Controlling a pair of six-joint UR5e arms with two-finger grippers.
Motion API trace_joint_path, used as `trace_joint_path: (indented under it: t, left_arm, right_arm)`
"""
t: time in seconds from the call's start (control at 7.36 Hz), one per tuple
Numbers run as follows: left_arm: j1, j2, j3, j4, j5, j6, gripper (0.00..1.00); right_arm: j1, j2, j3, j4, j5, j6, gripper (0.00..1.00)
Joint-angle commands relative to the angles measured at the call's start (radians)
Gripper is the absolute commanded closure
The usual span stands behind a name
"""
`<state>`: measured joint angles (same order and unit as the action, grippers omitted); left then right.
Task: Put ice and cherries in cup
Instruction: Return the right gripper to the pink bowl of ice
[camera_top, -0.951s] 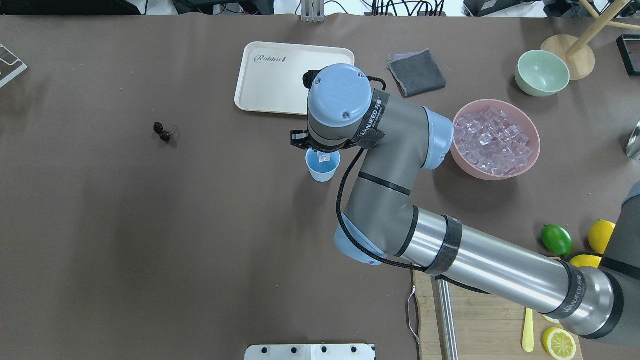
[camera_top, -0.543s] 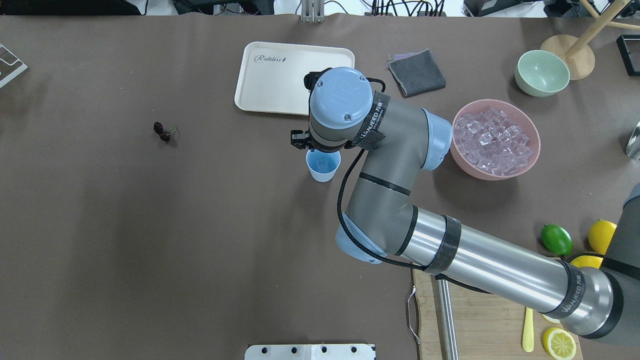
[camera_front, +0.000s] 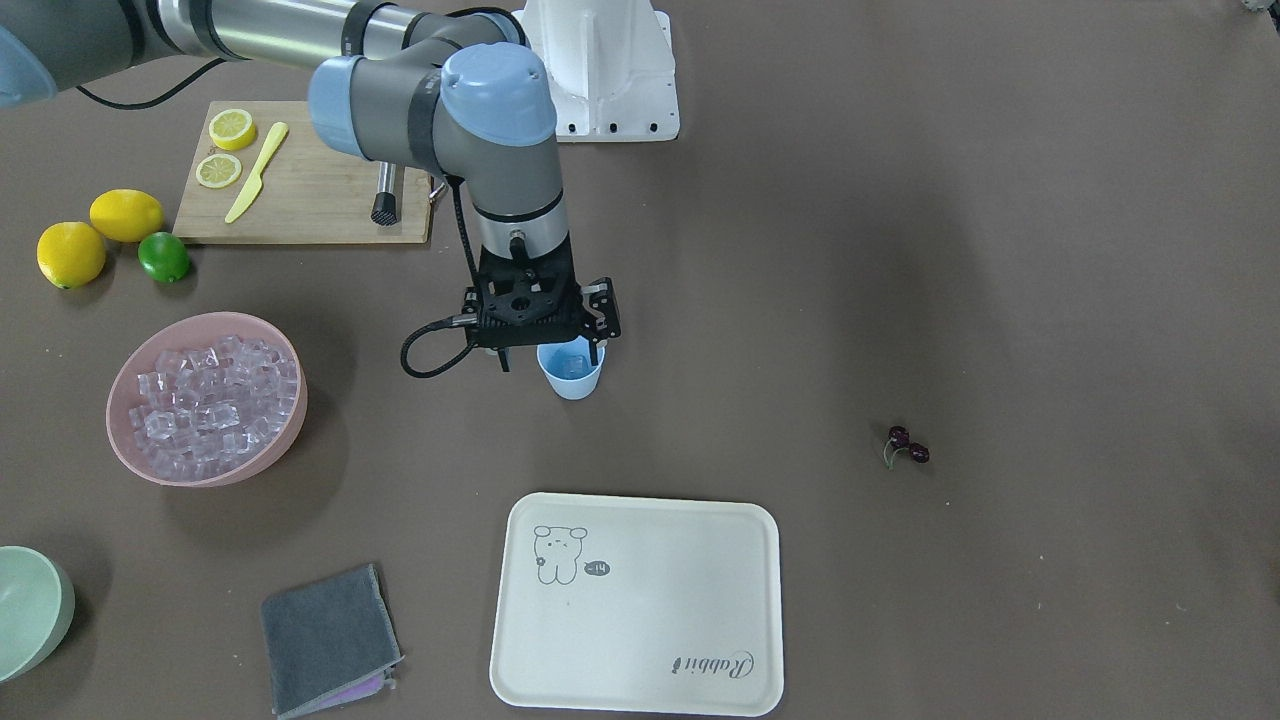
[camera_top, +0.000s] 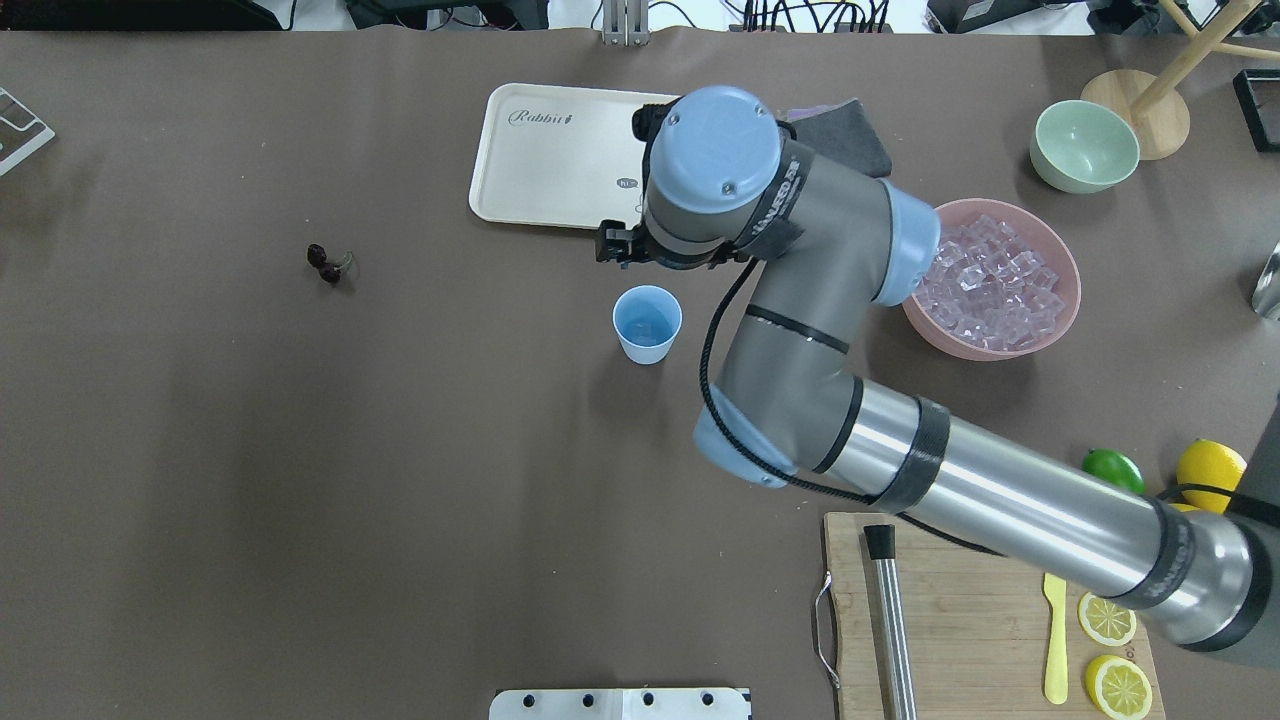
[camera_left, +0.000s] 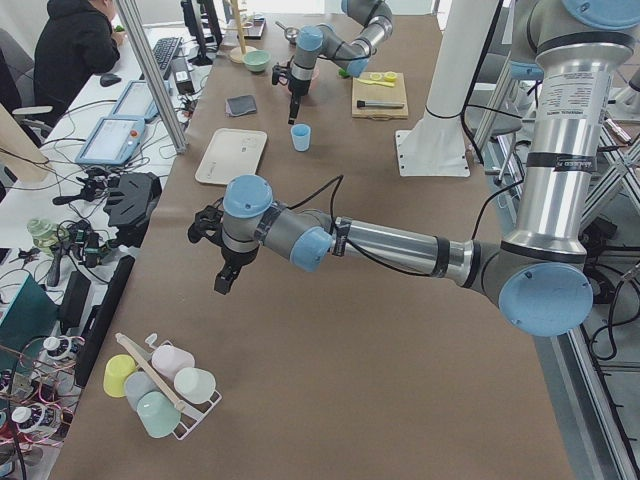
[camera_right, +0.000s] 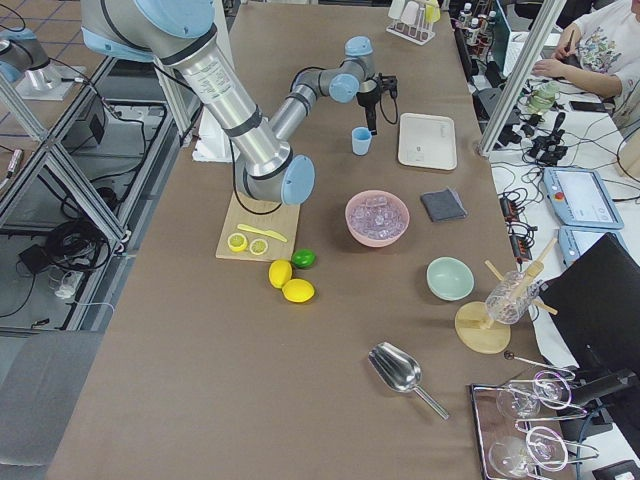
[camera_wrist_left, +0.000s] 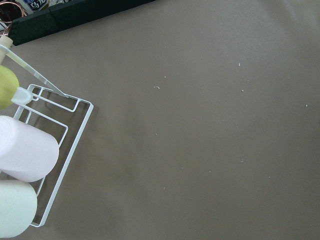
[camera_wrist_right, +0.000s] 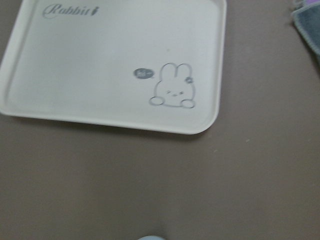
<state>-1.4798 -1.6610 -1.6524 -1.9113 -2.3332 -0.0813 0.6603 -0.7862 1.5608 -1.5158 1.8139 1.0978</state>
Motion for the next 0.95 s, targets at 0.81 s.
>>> trace_joint_path:
  t: [0.81]
  left_arm:
    - [-0.001,0.0,-0.015,0.0,0.003,-0.021,0.02]
  right_arm:
    - [0.3,-0.443,0.024,0.249,0.363,-0.628,0.04]
